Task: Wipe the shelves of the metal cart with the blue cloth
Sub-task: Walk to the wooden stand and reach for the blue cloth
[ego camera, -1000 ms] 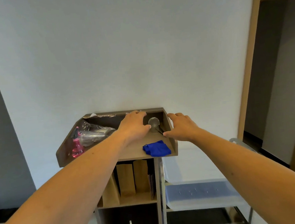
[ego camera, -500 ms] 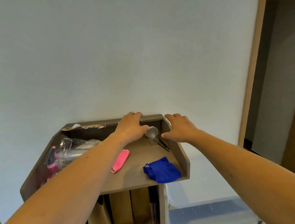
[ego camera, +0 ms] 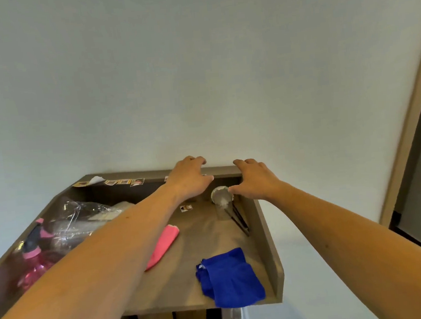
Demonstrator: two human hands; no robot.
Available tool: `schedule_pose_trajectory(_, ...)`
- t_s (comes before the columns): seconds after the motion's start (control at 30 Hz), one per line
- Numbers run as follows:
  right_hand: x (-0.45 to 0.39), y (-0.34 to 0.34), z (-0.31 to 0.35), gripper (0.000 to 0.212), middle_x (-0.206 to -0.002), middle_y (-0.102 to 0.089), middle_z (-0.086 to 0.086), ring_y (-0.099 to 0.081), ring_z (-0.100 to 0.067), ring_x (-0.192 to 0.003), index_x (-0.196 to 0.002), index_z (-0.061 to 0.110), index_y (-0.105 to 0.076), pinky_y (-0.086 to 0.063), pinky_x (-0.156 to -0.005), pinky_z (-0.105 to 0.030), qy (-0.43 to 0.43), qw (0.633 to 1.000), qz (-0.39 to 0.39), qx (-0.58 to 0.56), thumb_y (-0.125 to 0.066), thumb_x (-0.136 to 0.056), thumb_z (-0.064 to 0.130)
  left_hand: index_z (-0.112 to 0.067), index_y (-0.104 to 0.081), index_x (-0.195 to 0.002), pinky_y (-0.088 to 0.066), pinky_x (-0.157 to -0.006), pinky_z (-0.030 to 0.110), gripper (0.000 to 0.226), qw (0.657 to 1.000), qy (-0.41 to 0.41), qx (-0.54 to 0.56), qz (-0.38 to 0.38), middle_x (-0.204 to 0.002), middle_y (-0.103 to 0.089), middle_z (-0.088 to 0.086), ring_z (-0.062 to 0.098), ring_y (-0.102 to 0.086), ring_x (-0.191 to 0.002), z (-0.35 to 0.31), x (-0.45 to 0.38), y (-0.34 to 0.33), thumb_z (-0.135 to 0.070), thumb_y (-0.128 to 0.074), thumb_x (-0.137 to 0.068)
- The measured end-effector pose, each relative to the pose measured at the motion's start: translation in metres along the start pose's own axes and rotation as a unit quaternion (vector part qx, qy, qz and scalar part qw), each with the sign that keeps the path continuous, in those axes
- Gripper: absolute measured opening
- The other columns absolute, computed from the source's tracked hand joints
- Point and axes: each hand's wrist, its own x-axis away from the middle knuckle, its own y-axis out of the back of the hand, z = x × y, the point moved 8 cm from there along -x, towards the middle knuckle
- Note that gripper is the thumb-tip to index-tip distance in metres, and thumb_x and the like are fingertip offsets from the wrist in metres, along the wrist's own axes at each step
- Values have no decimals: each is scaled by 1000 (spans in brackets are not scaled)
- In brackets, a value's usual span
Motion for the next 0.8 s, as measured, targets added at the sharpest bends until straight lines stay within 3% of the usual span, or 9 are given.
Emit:
schedule_pose_trajectory(0.13,-35,-14,-24,89,-151,-41,-10,-40,-33,-135,-153,23,-30,-42,-106,-47,11,1000,21,-10,-71,-82,57,-21,-49,-139,-41,-101,40,57,1000,15,-22,9,-141,-51,6,27,-47,-128,-2,-27,-23,-47,-60,-89)
schedule_pose_trajectory(0.33,-54,-57,-39,74,-142,-51,-12,-49,-31,-126,-143,20,-44,-47,-101,-44,27,997,58,-50,-74,-82,49,-20,-53,-136,-40,-98,36,56,998,42,-30,31,-138,-54,7,26,-49,-125,18,-33,-58,-46,-63,-88)
schedule_pose_trajectory(0.47,-44,-95,-39,83,-148,-45,-14,-45,-34,-132,-151,20,-34,-43,-106,-47,25,994,87,-63,-73,-84,49,-19,-52,-137,-42,-104,44,58,995,65,-43,55,-142,-51,7,28,-46,-130,46,-19,-78,-46,-63,-87)
schedule_pose_trajectory(0.57,-32,-122,-30,83,-146,-47,-13,-48,-33,-128,-151,20,-34,-46,-103,-46,23,991,104,-76,-72,-84,51,-18,-52,-137,-43,-102,43,57,992,85,-44,80,-137,-53,10,30,-49,-125,67,-4,-94,-45,-64,-88)
schedule_pose_trajectory(0.7,-9,-158,-13,89,-154,-39,-14,-40,-37,-137,-155,20,-28,-41,-109,-51,12,985,148,-90,-70,-85,55,-16,-55,-133,-42,-101,40,54,990,94,-39,95,-131,-55,13,31,-50,-122,87,13,-110,-43,-64,-88)
schedule_pose_trajectory(0.8,20,-189,-5,87,-154,-38,-16,-38,-39,-138,-155,21,-28,-38,-110,-54,10,981,184,-67,-59,-87,66,-17,-57,-132,-40,-97,37,53,990,104,-16,94,-131,-56,13,30,-52,-121,95,22,-120,-43,-65,-86)
